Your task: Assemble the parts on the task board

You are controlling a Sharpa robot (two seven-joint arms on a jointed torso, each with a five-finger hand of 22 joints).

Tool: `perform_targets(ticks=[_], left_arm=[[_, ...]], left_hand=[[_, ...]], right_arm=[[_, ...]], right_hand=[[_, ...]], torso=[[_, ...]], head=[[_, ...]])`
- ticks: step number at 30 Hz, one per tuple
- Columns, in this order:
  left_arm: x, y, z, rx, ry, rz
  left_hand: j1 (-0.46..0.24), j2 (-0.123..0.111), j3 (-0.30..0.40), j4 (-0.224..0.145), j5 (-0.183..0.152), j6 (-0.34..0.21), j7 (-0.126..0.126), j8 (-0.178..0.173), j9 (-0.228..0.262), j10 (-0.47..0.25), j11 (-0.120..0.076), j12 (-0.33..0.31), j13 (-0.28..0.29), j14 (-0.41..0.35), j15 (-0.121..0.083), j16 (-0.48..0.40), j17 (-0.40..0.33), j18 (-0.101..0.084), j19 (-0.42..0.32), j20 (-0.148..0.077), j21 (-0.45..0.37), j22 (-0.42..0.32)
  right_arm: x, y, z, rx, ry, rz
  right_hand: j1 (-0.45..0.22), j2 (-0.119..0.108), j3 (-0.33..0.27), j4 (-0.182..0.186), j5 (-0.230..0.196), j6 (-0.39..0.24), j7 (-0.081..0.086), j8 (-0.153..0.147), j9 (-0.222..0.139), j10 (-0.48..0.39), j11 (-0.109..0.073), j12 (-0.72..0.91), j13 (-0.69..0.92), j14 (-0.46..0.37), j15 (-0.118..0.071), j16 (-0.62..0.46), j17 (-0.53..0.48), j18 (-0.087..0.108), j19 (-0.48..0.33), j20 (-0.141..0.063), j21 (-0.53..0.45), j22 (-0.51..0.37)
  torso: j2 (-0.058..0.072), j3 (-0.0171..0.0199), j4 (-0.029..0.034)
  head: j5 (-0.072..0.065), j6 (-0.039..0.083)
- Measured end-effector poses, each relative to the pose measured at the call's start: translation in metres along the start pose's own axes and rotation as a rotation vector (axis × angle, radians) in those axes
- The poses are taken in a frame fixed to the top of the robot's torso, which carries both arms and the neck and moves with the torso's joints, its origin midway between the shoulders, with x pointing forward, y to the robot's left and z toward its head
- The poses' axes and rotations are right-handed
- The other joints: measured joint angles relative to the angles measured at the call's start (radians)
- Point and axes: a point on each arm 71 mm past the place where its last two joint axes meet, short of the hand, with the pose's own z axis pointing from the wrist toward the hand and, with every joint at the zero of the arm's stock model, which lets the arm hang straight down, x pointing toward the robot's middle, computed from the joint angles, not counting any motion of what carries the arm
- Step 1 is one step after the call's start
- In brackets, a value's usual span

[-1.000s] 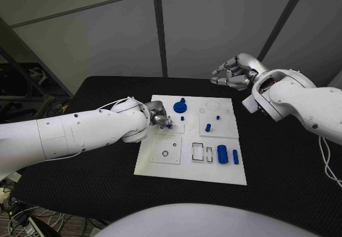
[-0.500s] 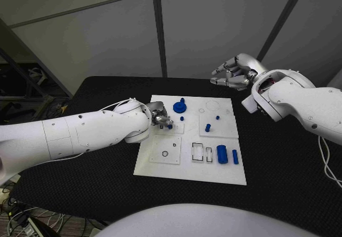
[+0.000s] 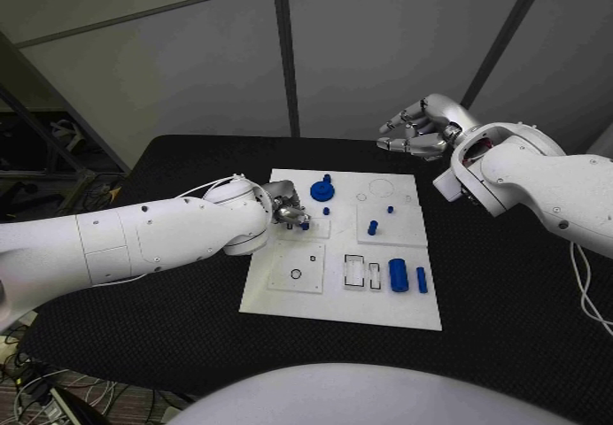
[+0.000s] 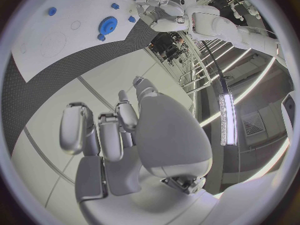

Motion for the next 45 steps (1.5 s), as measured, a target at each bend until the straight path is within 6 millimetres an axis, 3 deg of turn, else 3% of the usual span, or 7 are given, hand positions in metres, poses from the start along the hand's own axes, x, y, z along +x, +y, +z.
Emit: perform_targets(ticks=[10,15,26,45], left_arm=[[-0.0009,-0.0007,-0.0001,0.005,0.009,0.020],[-0.0012,-0.0005,0.0006,0.004,0.011,0.026],[-0.0018,-0.0005,0.0012,0.004,0.014,0.032],[-0.0009,0.0004,0.0003,0.004,0.026,0.040]], left_hand=[[-0.001,-0.001,-0.006,-0.006,0.000,-0.007,-0.006,0.015,0.002,0.000,-0.001,0.000,-0.001,0.004,-0.004,0.000,0.000,0.000,0.000,0.000,0.000,0.000],[-0.031,-0.020,-0.015,-0.030,0.000,-0.007,-0.022,0.031,0.004,0.006,-0.012,0.000,-0.007,0.002,-0.009,-0.004,0.000,0.000,0.004,-0.004,0.000,0.000],[-0.049,-0.038,-0.004,-0.065,0.000,0.000,-0.029,0.036,-0.014,0.007,-0.013,0.009,-0.006,0.005,-0.012,-0.004,0.000,0.000,0.007,-0.007,0.000,0.000],[-0.055,-0.044,-0.005,-0.070,0.000,0.007,-0.036,0.035,-0.022,0.007,-0.013,0.016,-0.002,0.002,-0.016,-0.003,0.000,0.001,0.003,-0.011,0.000,0.000]], right_arm=[[-0.0001,-0.0004,-0.0001,0.002,0.002,-0.001],[0.0000,-0.0005,-0.0001,0.002,0.003,-0.001],[0.0000,-0.0007,-0.0002,0.004,0.006,-0.001],[0.0001,-0.0012,-0.0003,0.007,0.009,-0.002]], right_hand=[[0.000,0.000,0.000,0.000,0.000,0.000,0.000,0.000,0.000,0.000,0.000,0.000,0.000,0.000,0.000,0.000,0.000,0.000,0.000,0.000,0.000,0.000],[0.000,0.000,0.000,0.000,0.000,0.000,0.000,0.000,0.000,0.000,0.000,0.000,0.000,0.000,0.000,0.000,0.000,0.000,0.000,0.000,0.000,0.000],[0.000,0.000,0.000,0.000,0.000,0.000,0.000,0.000,0.000,0.000,0.000,0.000,0.000,0.000,0.000,0.000,0.000,0.000,0.000,0.000,0.000,0.000],[0.000,0.000,0.000,0.000,0.000,0.000,0.000,0.000,0.000,0.000,0.000,0.000,0.000,0.000,0.000,0.000,0.000,0.000,0.000,0.000,0.000,0.000]], torso=[[0.000,0.0001,0.0000],[0.000,0.0003,0.0000],[0.000,0.0003,-0.0003],[-0.001,0.0000,0.0000]], head=[[-0.002,-0.002],[-0.002,-0.004],[-0.005,-0.009],[-0.004,-0.012]])
